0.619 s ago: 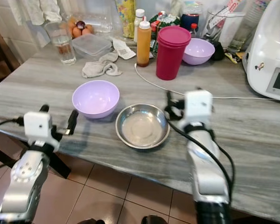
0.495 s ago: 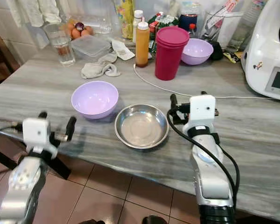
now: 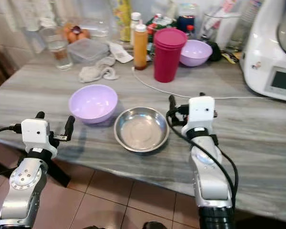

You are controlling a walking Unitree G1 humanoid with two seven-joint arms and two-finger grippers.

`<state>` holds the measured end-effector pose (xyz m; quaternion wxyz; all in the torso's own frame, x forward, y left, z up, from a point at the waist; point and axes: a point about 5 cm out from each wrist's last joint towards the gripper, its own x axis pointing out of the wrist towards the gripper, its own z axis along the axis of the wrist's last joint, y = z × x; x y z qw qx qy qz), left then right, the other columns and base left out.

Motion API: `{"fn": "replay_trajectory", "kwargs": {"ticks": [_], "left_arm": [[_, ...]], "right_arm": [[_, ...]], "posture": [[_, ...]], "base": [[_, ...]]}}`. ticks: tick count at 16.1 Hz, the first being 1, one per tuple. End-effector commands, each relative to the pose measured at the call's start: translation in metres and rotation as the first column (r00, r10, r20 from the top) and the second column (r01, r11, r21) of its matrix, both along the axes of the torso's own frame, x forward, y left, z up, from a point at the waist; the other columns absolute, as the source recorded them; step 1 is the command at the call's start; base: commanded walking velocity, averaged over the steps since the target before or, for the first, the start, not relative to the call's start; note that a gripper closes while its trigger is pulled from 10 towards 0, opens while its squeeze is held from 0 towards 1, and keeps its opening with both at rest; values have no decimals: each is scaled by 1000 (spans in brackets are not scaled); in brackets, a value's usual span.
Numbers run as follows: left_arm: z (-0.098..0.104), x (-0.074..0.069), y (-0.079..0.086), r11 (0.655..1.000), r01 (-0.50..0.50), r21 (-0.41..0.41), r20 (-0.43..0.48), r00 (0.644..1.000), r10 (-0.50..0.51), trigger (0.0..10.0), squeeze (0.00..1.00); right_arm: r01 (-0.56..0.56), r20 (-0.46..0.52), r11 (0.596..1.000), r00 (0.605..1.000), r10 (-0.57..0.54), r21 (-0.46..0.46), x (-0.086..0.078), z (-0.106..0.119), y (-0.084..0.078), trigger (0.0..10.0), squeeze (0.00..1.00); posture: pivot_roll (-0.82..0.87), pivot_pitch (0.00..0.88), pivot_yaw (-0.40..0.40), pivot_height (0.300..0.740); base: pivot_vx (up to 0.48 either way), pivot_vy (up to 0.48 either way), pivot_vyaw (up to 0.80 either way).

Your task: Setting the table

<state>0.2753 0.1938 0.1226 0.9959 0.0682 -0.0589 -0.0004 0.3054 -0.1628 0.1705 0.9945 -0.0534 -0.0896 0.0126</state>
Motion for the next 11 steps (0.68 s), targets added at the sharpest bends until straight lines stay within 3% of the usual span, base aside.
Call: {"fn": "replay_trajectory", "kwargs": {"ticks": [1,5,9,11], "left_arm": [[-1,1,2,1000,-18,-5,-8,1000,18,10000,0],[1,6,1,999,-32,-12,-8,999,32,10000,0],[19,17,3,998,-57,-16,35,998,58,10000,0],[23,20,5,997,-72,-14,43,996,72,10000,0]], "right_arm": [[8,-5,1000,1000,-8,9,2,-1,-1,10000,0],[-3,-1,1000,1000,3,17,3,-1,4,10000,0],[-49,26,998,999,48,32,15,11,12,10000,0],[-57,38,998,998,56,33,18,16,14,10000,0]], "posture": [[-169,77,10,740],[-161,71,-1,740],[-149,82,-10,740],[-156,90,-2,740]], "base": [[0,0,-756],[0,0,-756],[0,0,-731],[0,0,0]]}}
